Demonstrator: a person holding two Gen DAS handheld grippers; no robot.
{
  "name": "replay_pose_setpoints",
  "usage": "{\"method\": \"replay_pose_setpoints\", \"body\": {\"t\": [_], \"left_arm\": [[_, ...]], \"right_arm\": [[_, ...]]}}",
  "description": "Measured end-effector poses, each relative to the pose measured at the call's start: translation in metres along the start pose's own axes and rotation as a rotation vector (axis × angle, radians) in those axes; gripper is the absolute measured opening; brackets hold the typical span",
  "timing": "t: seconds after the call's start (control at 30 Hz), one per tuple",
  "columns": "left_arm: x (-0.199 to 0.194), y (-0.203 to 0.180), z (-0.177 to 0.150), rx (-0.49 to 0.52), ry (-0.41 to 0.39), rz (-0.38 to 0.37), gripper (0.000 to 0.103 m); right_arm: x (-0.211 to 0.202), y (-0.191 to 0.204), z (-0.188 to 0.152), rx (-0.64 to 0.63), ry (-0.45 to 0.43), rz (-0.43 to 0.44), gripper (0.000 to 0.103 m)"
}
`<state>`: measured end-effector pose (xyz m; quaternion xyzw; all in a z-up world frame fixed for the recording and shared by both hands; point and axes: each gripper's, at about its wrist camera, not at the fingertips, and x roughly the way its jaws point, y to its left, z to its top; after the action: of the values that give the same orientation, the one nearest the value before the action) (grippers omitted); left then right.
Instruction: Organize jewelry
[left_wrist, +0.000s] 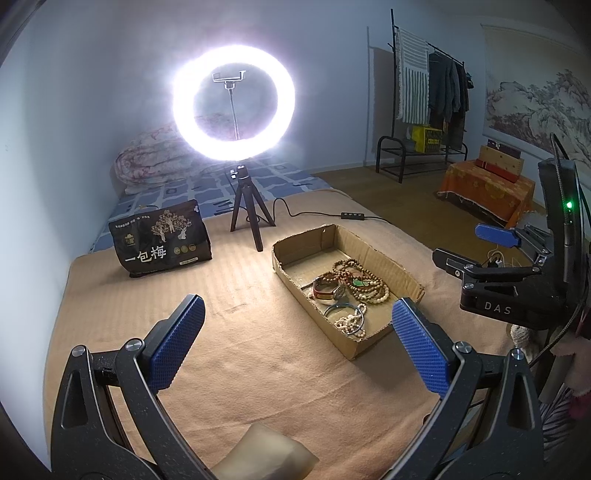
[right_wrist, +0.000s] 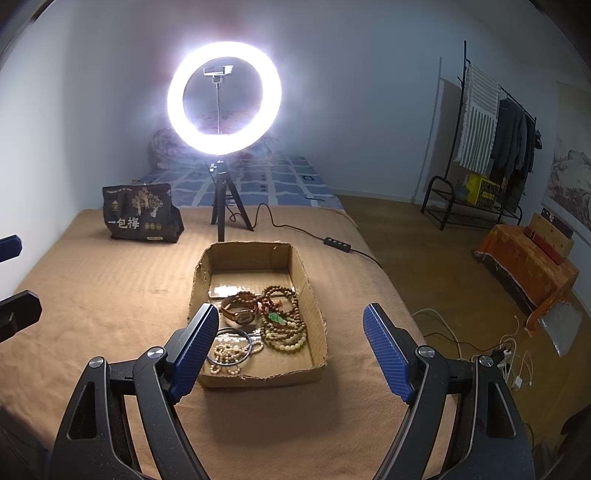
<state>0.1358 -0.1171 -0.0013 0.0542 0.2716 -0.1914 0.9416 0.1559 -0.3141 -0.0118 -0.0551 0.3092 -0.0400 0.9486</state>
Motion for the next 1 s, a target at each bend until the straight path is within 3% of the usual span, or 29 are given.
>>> {"method": "replay_pose_setpoints", "body": {"t": [1.0], "left_arm": [[0.0011, -0.0007, -0.0051, 0.017, 0.014, -0.006, 0.103]], "right_arm": [[0.0018, -0.0046, -0.0020, 0.025, 0.016, 0.007, 0.080]]}}
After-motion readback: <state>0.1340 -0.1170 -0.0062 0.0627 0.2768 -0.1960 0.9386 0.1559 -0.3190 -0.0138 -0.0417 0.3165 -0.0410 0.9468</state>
